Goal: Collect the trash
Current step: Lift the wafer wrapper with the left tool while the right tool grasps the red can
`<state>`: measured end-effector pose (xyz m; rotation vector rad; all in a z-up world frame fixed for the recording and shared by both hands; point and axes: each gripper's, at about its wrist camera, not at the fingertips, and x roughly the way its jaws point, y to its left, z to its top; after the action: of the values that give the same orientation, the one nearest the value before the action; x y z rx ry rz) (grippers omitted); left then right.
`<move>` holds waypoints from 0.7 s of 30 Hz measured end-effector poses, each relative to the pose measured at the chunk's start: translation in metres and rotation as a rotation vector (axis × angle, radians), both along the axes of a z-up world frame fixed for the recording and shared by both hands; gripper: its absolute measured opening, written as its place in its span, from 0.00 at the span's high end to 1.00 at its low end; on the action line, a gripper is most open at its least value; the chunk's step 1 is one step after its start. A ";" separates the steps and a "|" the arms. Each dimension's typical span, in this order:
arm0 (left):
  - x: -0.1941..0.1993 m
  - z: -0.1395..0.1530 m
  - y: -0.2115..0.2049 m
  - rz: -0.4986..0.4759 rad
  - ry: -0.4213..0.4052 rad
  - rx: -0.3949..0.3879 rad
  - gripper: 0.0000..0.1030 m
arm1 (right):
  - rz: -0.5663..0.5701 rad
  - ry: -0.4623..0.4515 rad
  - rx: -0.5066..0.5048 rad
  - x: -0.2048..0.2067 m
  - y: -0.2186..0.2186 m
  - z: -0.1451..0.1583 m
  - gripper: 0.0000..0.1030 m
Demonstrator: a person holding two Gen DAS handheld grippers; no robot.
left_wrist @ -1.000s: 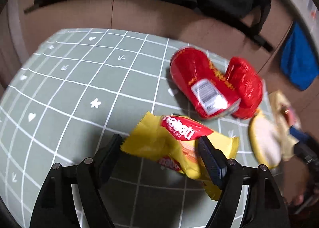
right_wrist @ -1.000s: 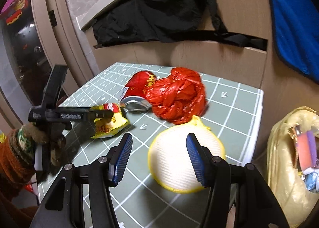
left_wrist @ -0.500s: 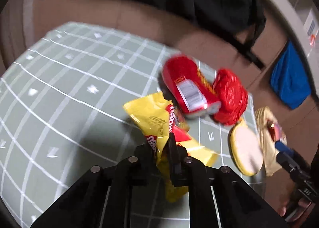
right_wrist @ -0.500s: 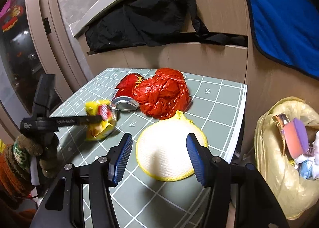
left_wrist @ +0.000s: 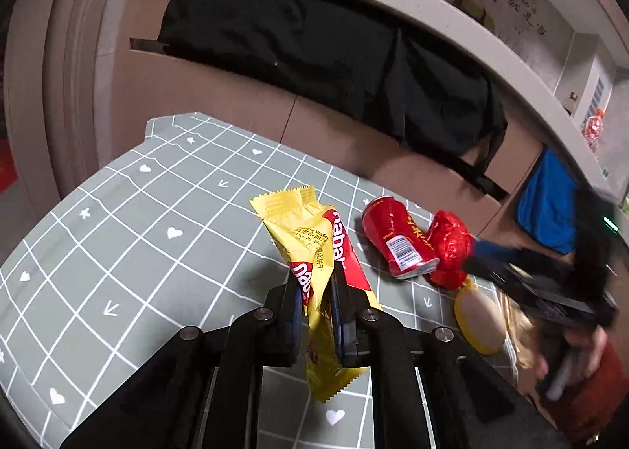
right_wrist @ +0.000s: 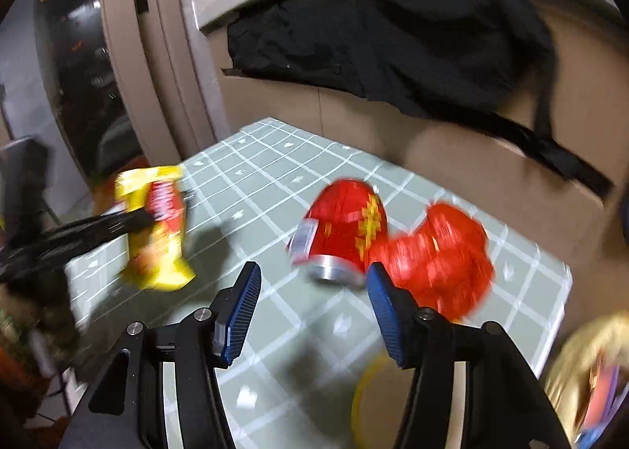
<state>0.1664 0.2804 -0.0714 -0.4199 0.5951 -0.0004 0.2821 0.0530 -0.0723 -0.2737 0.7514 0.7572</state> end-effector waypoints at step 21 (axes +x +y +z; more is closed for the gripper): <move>-0.007 -0.027 0.040 0.034 0.022 -0.092 0.87 | -0.018 0.014 -0.219 0.053 0.087 -0.058 0.51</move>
<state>0.1590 0.3206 -0.0983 -0.5194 0.6110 0.0099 0.3351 0.1403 -0.1300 -0.4590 0.8500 0.6608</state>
